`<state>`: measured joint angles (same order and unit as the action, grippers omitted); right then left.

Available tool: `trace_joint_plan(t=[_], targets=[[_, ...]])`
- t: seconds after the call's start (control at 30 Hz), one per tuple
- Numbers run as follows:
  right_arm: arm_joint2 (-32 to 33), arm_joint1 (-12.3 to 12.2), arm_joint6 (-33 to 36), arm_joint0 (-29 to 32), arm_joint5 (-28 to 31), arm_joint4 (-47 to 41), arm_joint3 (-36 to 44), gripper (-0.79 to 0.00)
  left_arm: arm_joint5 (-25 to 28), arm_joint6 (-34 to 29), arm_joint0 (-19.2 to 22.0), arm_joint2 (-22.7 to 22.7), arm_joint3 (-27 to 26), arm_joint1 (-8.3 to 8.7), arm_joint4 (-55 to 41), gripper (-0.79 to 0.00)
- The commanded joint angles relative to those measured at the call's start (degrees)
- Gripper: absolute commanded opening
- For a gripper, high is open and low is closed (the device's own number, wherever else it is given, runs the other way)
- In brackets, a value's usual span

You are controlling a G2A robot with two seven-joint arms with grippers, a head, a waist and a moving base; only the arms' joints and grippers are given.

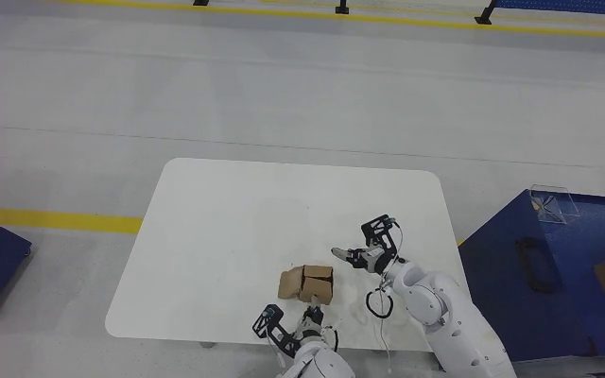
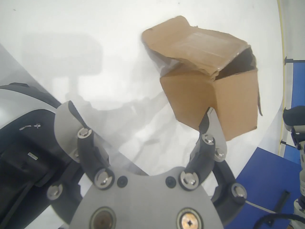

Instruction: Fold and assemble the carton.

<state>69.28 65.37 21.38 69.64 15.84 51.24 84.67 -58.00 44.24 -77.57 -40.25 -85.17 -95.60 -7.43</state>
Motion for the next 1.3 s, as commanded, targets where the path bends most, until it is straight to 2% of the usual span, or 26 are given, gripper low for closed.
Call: trace_joint_plan(t=[0.0, 0.07, 0.2, 0.4, 0.53, 1.1, 1.17, 1.27], targets=[[0.2, 0.0, 0.2, -0.1, -0.3, 0.2, -0.1, 0.0, 0.0, 0.5, 0.6, 0.4, 0.7, -0.3, -0.7, 0.0], [0.2, 0.0, 0.1, -0.2, -0.4, 0.3, -0.2, 0.0, 0.0, 1.5, 1.0, 0.5, 1.8, -0.5, -1.2, 0.0], [0.2, 0.0, 0.1, -0.2, -0.4, 0.3, -0.2, 0.0, 0.0, 2.0, 0.2, -0.7, 0.9, -0.4, -1.0, 0.0], [0.2, 0.0, 0.1, -0.2, -0.4, 0.3, -0.2, 0.0, 0.0, 1.7, -2.6, -1.3, -5.2, 1.34, 0.8, 0.0], [0.2, 0.0, 0.1, -0.2, -0.4, 0.3, -0.2, 0.0, 0.2, -4.1, -3.5, -1.1, -11.2, 2.58, 0.3, 0.0], [0.2, 0.0, 0.0, -0.1, -0.3, -0.1, -0.1, 0.0, 0.2, -4.1, -3.5, -1.1, -11.2, 2.58, 0.3, 0.0], [-0.3, 0.3, -1.4, 1.0, 1.5, -3.4, 1.6, 0.0, 3.2, -6.1, -3.8, -2.0, -12.4, 2.7, -0.4, 0.0], [-0.4, 0.3, -8.3, 3.2, -2.2, 2.0, 2.8, 0.0, 14.5, -8.8, -7.0, -4.9, -15.8, 3.83, 1.2, 0.0]])
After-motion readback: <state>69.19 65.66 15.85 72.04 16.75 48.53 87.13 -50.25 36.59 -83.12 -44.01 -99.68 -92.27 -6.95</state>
